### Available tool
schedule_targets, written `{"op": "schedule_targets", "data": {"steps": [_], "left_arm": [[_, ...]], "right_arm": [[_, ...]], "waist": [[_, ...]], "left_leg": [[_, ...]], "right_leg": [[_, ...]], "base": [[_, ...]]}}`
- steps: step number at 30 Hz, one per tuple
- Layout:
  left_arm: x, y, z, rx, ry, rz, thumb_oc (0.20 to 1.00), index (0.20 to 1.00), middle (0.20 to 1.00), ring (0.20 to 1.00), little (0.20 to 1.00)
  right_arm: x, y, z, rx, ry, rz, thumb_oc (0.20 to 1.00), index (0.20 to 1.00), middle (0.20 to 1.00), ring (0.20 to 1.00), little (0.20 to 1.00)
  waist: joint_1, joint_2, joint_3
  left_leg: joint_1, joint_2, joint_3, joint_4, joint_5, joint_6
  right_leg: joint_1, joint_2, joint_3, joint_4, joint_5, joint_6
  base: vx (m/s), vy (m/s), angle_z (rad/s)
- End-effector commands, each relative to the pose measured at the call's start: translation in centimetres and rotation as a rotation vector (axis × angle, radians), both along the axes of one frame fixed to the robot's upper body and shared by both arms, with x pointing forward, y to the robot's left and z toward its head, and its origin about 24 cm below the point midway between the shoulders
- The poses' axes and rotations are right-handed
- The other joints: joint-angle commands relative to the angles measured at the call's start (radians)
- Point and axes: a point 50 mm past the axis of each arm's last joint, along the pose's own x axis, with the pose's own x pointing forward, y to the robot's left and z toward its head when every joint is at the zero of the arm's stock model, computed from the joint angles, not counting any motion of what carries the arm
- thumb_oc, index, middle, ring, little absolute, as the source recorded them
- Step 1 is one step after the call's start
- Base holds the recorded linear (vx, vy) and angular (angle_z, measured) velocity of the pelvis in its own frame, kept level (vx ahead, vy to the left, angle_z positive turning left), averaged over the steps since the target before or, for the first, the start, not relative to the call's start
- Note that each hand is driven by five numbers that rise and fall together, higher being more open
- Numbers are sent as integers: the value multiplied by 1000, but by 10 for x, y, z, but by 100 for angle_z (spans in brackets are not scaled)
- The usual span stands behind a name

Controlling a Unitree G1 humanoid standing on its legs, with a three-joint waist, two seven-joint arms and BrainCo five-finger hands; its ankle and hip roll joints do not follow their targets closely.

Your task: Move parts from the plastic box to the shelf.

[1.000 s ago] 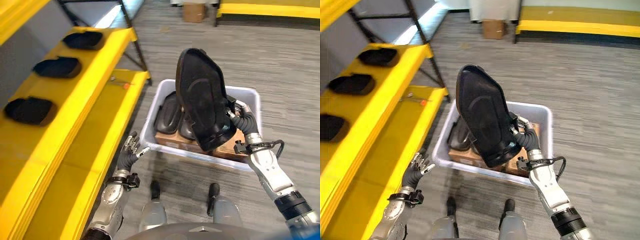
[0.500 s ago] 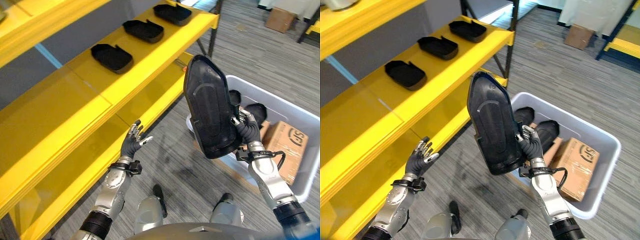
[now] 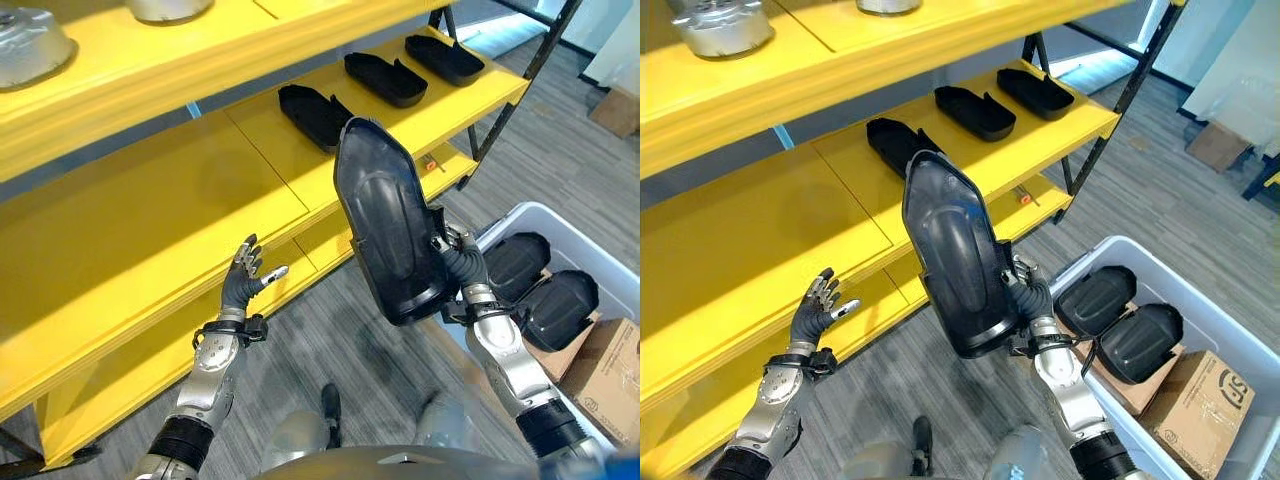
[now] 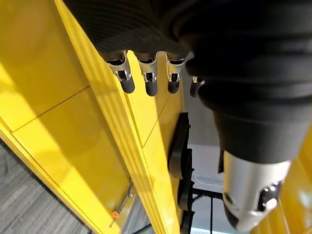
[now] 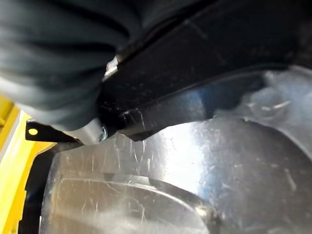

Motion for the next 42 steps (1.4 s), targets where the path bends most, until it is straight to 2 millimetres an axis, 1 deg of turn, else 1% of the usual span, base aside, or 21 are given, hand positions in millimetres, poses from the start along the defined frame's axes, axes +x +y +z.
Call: {"op": "schedule_targets", "data": {"steps": [1,3,4,13,17,18,19,20,21,23,24,25,27,28,29,30,31,32,37,40,42], "left_arm": [[11,-11,31,15,-175,-44,1000,1000,1000,1000,1000],[14,-16,32,21,-180,-66,1000,1000,1000,1000,1000],[16,-20,32,14,-184,-80,1000,1000,1000,1000,1000],[16,-25,30,-34,-177,-69,1000,1000,1000,1000,1000],[15,-33,29,-88,-177,-90,1000,1000,1000,1000,1000],[15,-34,28,-92,-169,-96,1000,1000,1000,1000,1000],[15,-34,28,-92,-169,-97,1000,1000,1000,1000,1000],[13,-31,27,-96,-161,-92,1000,1000,1000,1000,1000],[13,-30,27,-96,-161,-92,1000,1000,1000,1000,1000],[10,-27,27,-91,-161,-82,1000,1000,1000,1000,1000],[11,-24,27,-83,-161,-60,1000,1000,1000,1000,1000],[11,-24,27,-83,-160,-59,1000,1000,1000,1000,1000],[13,-22,28,-80,-164,-33,1000,1000,1000,1000,1000],[13,-21,27,-77,-165,-21,1000,1000,1000,1000,1000],[12,-19,28,-85,-169,-15,1000,1000,1000,1000,1000],[15,-21,30,-83,-176,-29,1000,1000,1000,1000,1000],[16,-22,33,-78,-189,-39,1000,1000,1000,1000,1000],[19,-16,41,-49,-217,-35,1000,1000,1000,1000,1000],[21,-8,43,-17,-217,-17,1000,1000,1000,1000,1000],[22,-9,47,-17,-228,-26,1000,1000,1000,1000,1000],[23,-9,47,-17,-228,-28,1000,1000,1000,1000,1000]], "right_arm": [[14,-7,46,36,-221,13,200,200,200,200,200],[16,-7,47,26,-229,19,200,200,200,200,200],[14,-11,46,28,-226,12,200,200,200,200,200],[20,-18,47,15,-226,-17,200,200,200,200,200],[25,-19,52,-4,-242,-12,200,200,200,200,200],[23,-22,54,-5,-251,-18,200,200,200,200,200],[23,-22,54,-5,-251,-18,200,200,200,200,200],[20,-24,51,-3,-242,-30,200,200,200,200,200],[20,-24,51,-3,-242,-30,200,200,200,200,200],[17,-26,45,-4,-218,-39,200,200,200,200,200],[15,-28,42,1,-207,-55,200,200,200,200,200],[15,-28,42,0,-206,-55,200,200,200,200,200],[14,-30,39,1,-197,-69,200,200,200,200,200],[13,-30,38,-2,-193,-69,200,200,200,200,200],[12,-29,38,2,-189,-58,200,200,200,200,200],[14,-25,39,18,-191,-46,200,200,200,200,200],[14,-25,39,26,-188,-47,200,200,200,200,200],[19,-20,40,31,-184,-30,200,200,200,200,200],[33,-9,47,55,-191,4,200,200,200,200,200],[49,1,64,72,-229,36,200,200,200,200,200],[53,1,68,64,-239,33,200,200,200,200,200]], "waist": [[-22,20,30],[-56,7,36],[-69,-7,37],[-49,-18,-4],[-19,-29,22],[-17,-36,43],[-18,-35,42],[-28,-37,50],[-28,-39,48],[-30,-39,49],[-35,-25,44],[-36,-24,44],[-31,-8,43],[-25,1,43],[-21,5,45],[-23,9,32],[-21,7,32],[-1,-7,33],[27,-38,32],[55,-56,36],[61,-61,37]], "left_leg": [[12,38,-24,-18,-41,-90],[27,16,-71,-21,-50,-96],[29,1,-98,-2,-63,-102],[31,37,-122,55,-107,-132],[-70,31,-147,225,-113,-175],[-126,52,-112,310,-77,-202],[-130,53,-113,315,-79,-202],[-130,167,-35,299,-49,-207],[-131,165,-35,295,-45,-207],[-123,258,-9,234,-2,-209],[-117,343,10,137,76,-230],[-113,344,10,128,82,-232],[-117,414,7,50,178,-255],[-111,416,-15,43,207,-266],[-96,397,-35,72,144,-258],[-97,379,4,74,106,-261],[-96,370,20,87,94,-261],[-97,339,40,113,58,-254],[-113,304,61,129,22,-242],[-153,278,49,145,3,-230],[-164,273,44,150,1,-228]], "right_leg": [[33,123,73,-176,100,-5],[-4,202,182,-261,133,2],[40,203,194,-299,138,1],[128,205,124,-317,90,-34],[177,195,82,-363,82,-61],[188,180,54,-368,81,-68],[188,181,53,-368,81,-69],[198,170,26,-362,66,-68],[196,168,25,-363,68,-69],[203,151,12,-359,52,-62],[198,137,-2,-345,32,-49],[197,139,-2,-343,31,-50],[182,112,-7,-307,12,-32],[177,104,-4,-288,10,-26],[170,101,12,-268,-4,-23],[178,87,13,-271,10,-12],[191,77,14,-273,15,-10],[220,46,21,-299,36,9],[239,9,6,-340,69,36],[241,-7,-15,-360,94,48],[242,-12,-22,-361,102,51]], "base": [[109,-78,19],[140,-132,67],[156,-153,108],[108,-188,49],[-10,-209,29],[-75,-94,64],[-56,-71,99],[-12,-19,85],[7,2,73],[36,83,51],[41,107,46],[58,168,41],[95,200,38],[141,213,33],[192,216,8],[207,233,-38],[329,370,-53],[235,272,-37],[140,165,2],[52,72,1],[32,32,10]]}}
